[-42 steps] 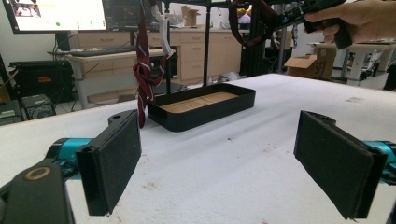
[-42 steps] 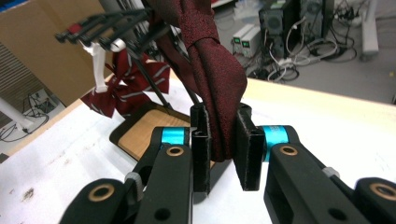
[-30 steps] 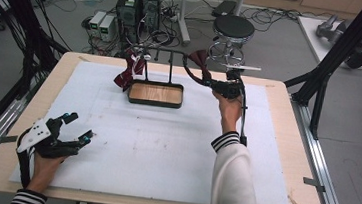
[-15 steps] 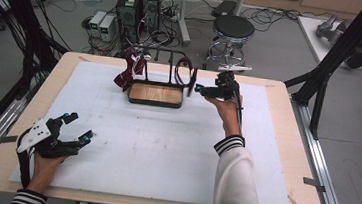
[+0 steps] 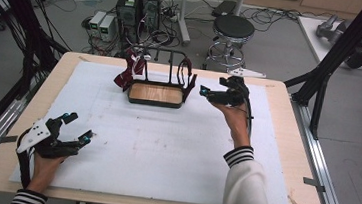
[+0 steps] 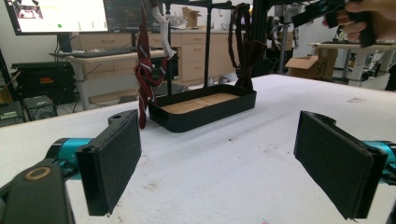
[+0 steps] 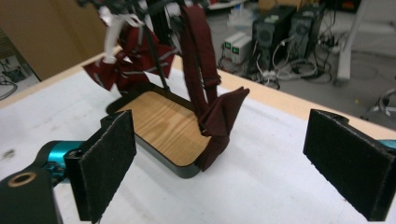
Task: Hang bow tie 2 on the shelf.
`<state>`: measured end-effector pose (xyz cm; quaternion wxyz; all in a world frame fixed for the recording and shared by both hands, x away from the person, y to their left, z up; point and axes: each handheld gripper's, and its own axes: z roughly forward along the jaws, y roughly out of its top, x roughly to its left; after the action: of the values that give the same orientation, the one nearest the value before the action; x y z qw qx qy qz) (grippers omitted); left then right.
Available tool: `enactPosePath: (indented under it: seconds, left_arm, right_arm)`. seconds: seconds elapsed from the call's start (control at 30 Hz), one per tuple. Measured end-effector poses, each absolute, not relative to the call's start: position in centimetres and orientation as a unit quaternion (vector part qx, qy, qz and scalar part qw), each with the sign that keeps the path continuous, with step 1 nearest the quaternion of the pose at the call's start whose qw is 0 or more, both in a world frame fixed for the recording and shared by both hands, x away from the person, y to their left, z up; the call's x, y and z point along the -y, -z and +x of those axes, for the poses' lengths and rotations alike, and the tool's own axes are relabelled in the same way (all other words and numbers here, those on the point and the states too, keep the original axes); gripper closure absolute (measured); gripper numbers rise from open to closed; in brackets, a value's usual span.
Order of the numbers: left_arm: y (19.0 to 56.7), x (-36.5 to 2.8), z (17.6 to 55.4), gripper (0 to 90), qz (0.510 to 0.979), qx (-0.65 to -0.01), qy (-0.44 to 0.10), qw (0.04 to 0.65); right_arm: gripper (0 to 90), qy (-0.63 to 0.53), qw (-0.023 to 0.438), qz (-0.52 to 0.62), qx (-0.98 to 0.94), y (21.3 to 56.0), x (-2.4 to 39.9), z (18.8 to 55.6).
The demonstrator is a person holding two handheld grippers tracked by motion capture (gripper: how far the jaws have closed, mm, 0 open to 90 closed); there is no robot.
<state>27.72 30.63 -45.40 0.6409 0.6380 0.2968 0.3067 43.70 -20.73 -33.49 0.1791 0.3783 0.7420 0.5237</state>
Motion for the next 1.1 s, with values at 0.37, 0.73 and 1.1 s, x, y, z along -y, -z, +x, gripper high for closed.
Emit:
enactPosePath:
  seconds: [0.37, 0.73, 1.1]
  left_arm:
    - [45.4, -30.6, 27.7, 15.3, 0.637, -0.294, -0.306, 0.644]
    - [45.4, -30.7, 27.5, 15.2, 0.633, -0.292, -0.31, 0.647]
    - [45.4, -30.8, 27.2, 15.2, 0.625, -0.293, -0.316, 0.651]
  right_arm:
    - [8.5, -0.566, 0.228, 0.338, -0.717, 33.5, 24.5, 36.4]
    - [8.5, -0.612, 0.315, 0.32, -0.651, 39.1, 27.8, 28.1]
    - [8.5, -0.628, 0.335, 0.323, -0.623, 43.8, 29.1, 25.5]
